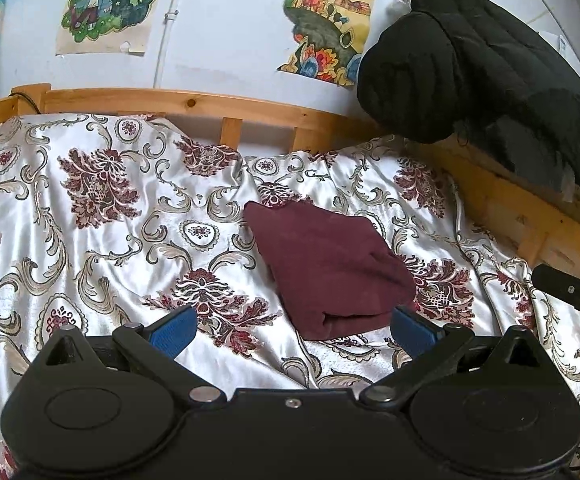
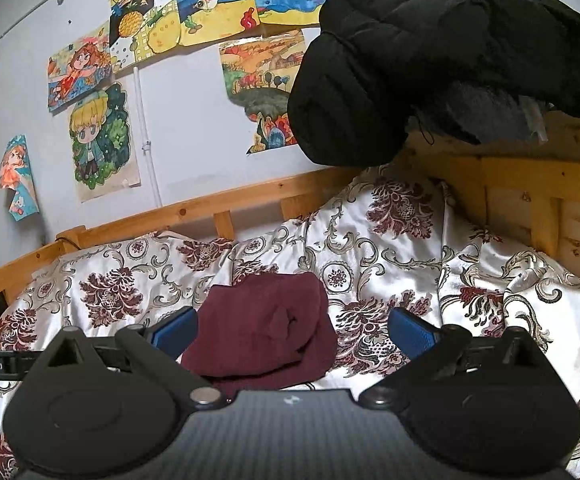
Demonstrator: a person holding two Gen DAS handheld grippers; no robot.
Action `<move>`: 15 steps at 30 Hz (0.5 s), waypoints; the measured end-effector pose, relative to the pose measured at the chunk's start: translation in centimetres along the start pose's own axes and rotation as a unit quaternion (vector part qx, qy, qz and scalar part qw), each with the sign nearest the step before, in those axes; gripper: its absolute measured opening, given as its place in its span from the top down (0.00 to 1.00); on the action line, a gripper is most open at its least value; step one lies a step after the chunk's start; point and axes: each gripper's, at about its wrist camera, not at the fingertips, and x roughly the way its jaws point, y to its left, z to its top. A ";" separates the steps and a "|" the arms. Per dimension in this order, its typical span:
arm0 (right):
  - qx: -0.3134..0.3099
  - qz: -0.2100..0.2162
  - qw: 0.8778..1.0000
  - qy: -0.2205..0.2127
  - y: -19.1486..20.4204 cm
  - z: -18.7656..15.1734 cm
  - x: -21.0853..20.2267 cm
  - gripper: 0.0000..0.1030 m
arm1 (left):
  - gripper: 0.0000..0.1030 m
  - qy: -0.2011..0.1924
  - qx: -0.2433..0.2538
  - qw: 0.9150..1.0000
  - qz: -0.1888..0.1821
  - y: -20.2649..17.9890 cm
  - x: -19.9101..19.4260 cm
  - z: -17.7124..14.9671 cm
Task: Fold small clothes
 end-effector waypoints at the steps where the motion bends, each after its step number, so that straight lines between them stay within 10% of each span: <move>1: 0.000 -0.001 1.000 0.000 0.0 0.0 0.0 0.00 | 0.01 0.001 0.000 1.000 0.000 0.0 0.0 0.0; 15: 0.002 -0.008 1.000 0.006 -0.2 -0.1 0.4 0.00 | 0.01 0.005 0.003 1.000 -0.004 -0.1 0.1 -0.1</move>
